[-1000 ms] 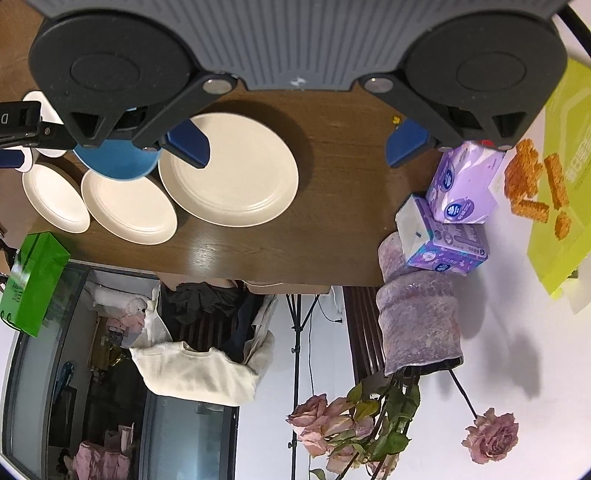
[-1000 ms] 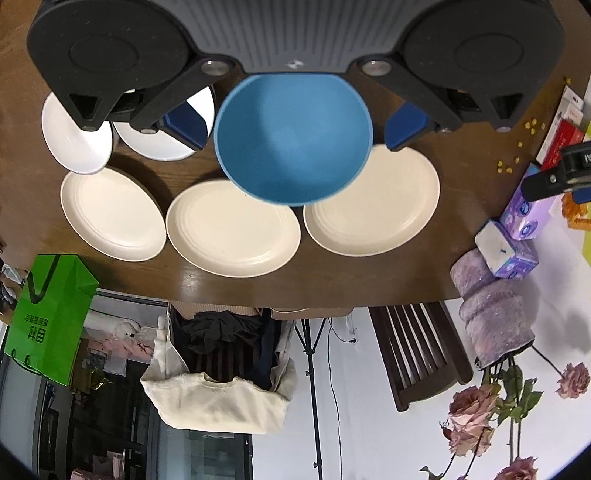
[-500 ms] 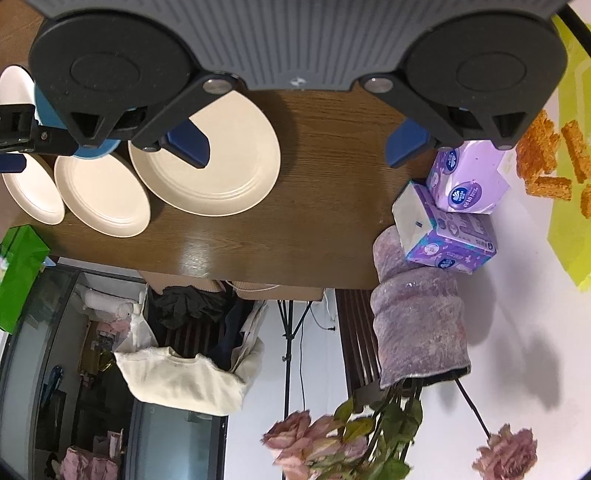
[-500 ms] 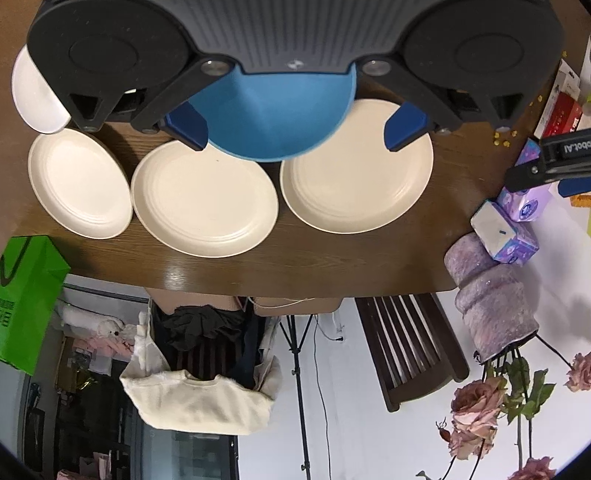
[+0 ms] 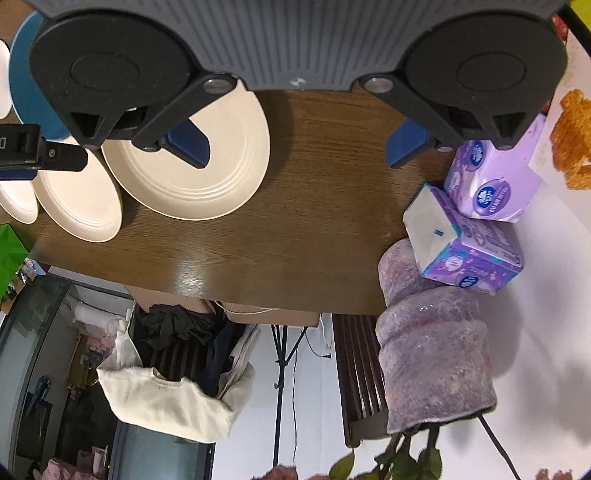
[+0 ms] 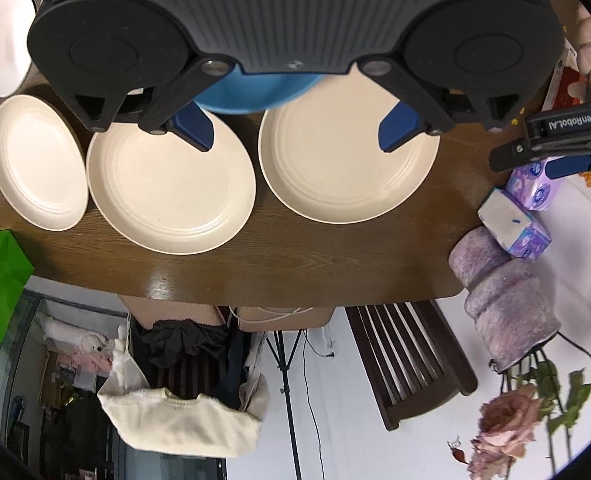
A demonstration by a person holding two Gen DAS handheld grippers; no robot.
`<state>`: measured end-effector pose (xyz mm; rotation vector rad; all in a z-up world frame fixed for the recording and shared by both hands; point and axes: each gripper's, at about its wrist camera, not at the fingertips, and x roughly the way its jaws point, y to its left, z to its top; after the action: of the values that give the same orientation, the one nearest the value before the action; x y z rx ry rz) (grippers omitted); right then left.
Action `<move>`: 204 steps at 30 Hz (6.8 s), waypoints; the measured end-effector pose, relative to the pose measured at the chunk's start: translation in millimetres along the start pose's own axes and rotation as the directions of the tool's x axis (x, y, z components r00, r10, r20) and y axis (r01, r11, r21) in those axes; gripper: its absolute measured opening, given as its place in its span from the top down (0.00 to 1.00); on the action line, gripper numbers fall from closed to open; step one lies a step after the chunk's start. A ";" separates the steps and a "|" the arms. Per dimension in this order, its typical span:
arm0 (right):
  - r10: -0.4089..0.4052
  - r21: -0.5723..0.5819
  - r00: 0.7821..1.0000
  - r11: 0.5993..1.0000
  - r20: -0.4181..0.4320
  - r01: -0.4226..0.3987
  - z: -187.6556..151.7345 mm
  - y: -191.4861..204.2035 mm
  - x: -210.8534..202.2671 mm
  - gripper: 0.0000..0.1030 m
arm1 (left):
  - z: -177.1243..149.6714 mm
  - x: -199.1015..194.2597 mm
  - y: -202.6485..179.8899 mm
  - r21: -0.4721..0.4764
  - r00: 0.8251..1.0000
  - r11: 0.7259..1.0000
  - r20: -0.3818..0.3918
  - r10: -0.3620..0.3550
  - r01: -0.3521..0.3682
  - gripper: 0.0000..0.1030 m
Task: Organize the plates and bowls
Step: 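Move both grippers toward the cream plate beside the blue bowl, then close the left gripper on the plate rim while the right gripper also closes on it, then lift the cream plate with both grippers and pull it away from the bowls, then carry the cream plate with both grippers and lower it onto the table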
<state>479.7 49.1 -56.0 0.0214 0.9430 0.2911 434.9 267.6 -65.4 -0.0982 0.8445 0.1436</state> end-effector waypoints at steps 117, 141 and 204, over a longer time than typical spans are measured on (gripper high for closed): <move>0.157 0.211 0.979 0.969 -0.132 -0.127 17.3 -8.6 54.5 0.89 | 28.2 26.8 21.5 -0.123 0.990 0.991 -0.124 -0.064 0.048 0.84; 0.188 0.158 0.978 0.972 -0.093 -0.172 -14.4 9.8 -37.9 0.89 | -3.1 -78.6 15.3 -0.130 0.997 0.991 -0.070 -0.029 0.019 0.84; 0.083 0.276 0.996 0.959 -0.042 -0.068 -216.0 -163.2 -229.7 0.88 | -163.2 -215.6 -181.2 -0.021 0.985 0.989 -0.080 -0.150 0.148 0.84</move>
<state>218.9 -189.7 -24.6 0.3068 1.0314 0.2302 203.2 46.7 -6.1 -0.1821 0.9145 0.0055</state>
